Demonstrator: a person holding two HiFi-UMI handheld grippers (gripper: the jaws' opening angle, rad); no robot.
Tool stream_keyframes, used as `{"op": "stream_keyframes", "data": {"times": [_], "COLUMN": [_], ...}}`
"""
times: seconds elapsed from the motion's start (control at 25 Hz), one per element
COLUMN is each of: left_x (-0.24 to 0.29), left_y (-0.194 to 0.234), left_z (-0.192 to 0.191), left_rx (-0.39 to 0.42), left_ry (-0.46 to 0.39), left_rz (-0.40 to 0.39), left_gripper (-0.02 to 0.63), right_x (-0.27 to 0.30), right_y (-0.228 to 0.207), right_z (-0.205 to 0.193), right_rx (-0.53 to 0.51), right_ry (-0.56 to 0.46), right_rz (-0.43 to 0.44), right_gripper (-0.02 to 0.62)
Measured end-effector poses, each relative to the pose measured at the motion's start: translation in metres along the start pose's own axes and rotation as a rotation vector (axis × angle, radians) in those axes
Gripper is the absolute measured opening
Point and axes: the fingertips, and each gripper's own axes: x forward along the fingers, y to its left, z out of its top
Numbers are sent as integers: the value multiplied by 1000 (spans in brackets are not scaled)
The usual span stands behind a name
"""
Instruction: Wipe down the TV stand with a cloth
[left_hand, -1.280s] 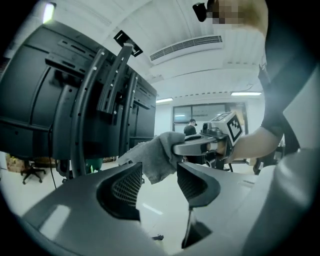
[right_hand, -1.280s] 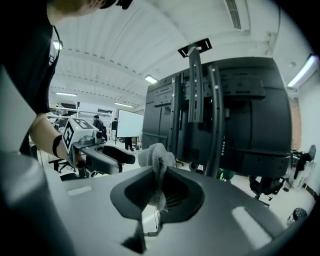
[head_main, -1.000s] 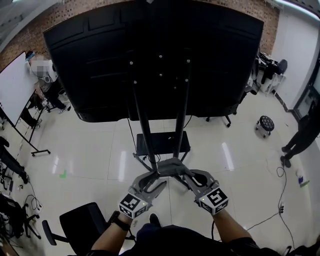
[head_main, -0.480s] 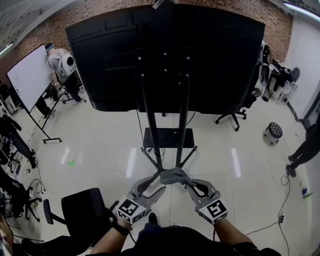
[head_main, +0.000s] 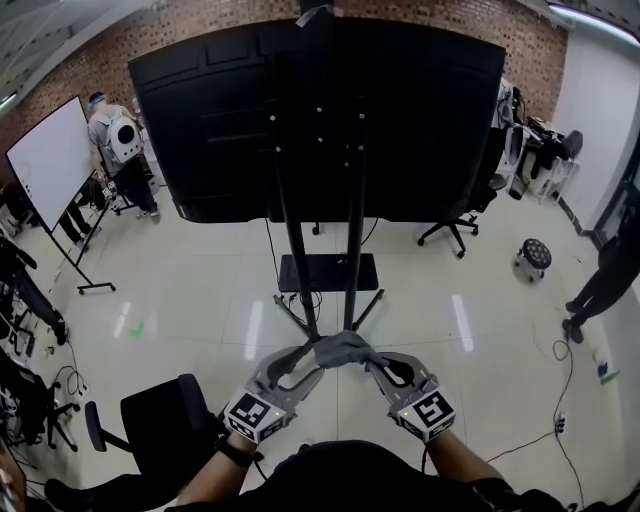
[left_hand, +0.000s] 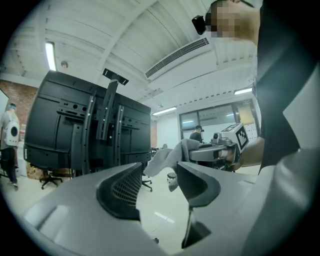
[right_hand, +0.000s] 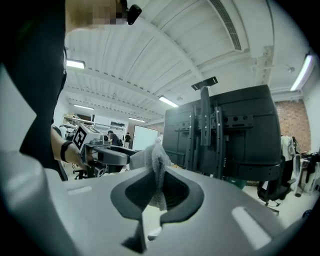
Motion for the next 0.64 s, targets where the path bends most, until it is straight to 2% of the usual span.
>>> {"op": "stream_keyframes", "data": {"times": [0.2,0.4,0.64], "left_x": [-22,-32,-39], "left_y": [0,0,0], "left_z": [-3,-2,3], "left_rx": [-4,-3,-2], "left_ry": [0,-19,-26], "left_rz": [4,6,-6], "left_gripper": [241,241,241], "right_x": [-6,-12,-10], "right_y": [4,4,19], "right_z": [10,11,13], "right_rx": [57,45,46], "right_ry": [-26,-34,-30], "right_rz": [-20,-56,-46], "right_gripper": [17,17,17]}}
